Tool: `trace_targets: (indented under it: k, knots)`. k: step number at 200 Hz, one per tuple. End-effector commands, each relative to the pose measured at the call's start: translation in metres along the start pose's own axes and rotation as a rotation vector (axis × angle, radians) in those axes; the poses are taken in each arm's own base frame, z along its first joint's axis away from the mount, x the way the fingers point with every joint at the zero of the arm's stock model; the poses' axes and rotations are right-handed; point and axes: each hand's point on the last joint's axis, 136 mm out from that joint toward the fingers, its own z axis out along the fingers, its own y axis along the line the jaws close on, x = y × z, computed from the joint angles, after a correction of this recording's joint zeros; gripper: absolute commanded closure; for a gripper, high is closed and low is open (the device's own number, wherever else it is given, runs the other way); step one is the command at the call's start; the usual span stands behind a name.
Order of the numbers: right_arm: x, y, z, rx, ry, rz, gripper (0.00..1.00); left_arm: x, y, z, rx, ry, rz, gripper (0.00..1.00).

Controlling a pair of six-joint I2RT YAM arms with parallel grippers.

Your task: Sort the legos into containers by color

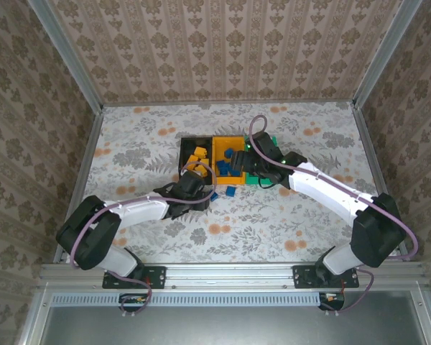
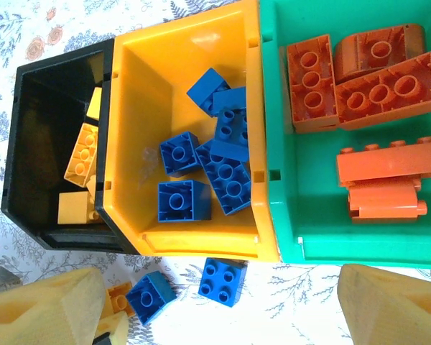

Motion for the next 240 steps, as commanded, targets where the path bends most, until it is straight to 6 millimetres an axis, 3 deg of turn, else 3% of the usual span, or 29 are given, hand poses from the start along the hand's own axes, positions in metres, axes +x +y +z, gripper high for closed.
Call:
trace_targets:
  k: [1,34,54,61,79,124,153,202,221,240]
  knots:
    - [-0.007,-0.005,-0.011,0.004,-0.036,0.017,0.15,0.004,0.006,-0.013,-0.008,-0.002,-0.007,0.57]
    - [-0.01,-0.01,-0.018,0.003,-0.056,0.034,0.14,-0.015,0.002,-0.055,0.01,-0.067,-0.004,0.59]
    - [-0.005,-0.017,-0.015,0.013,-0.047,0.042,0.14,-0.043,-0.003,-0.088,0.02,-0.139,0.016,0.58]
    - [-0.008,-0.017,-0.024,-0.001,-0.066,0.051,0.14,-0.054,-0.005,-0.097,0.023,-0.158,0.023,0.58]
    - [-0.001,-0.023,-0.022,0.004,-0.05,0.061,0.14,-0.081,-0.009,-0.107,0.017,-0.191,0.045,0.57]
    - [0.006,-0.038,-0.024,0.022,-0.046,0.074,0.14,-0.146,-0.001,-0.073,-0.026,-0.2,0.02,0.57]
    - [0.005,-0.045,-0.03,0.029,-0.052,0.08,0.14,-0.176,0.004,-0.043,-0.092,-0.182,0.045,0.57]
    - [0.008,-0.051,-0.035,0.024,-0.057,0.091,0.14,-0.191,0.023,0.002,-0.174,-0.115,0.013,0.56]
    - [0.008,-0.052,-0.037,0.02,-0.06,0.095,0.13,-0.193,0.024,0.01,-0.181,-0.099,-0.001,0.47]
    - [0.007,-0.053,-0.039,0.017,-0.062,0.101,0.13,-0.198,0.018,0.007,-0.157,-0.11,-0.017,0.32]
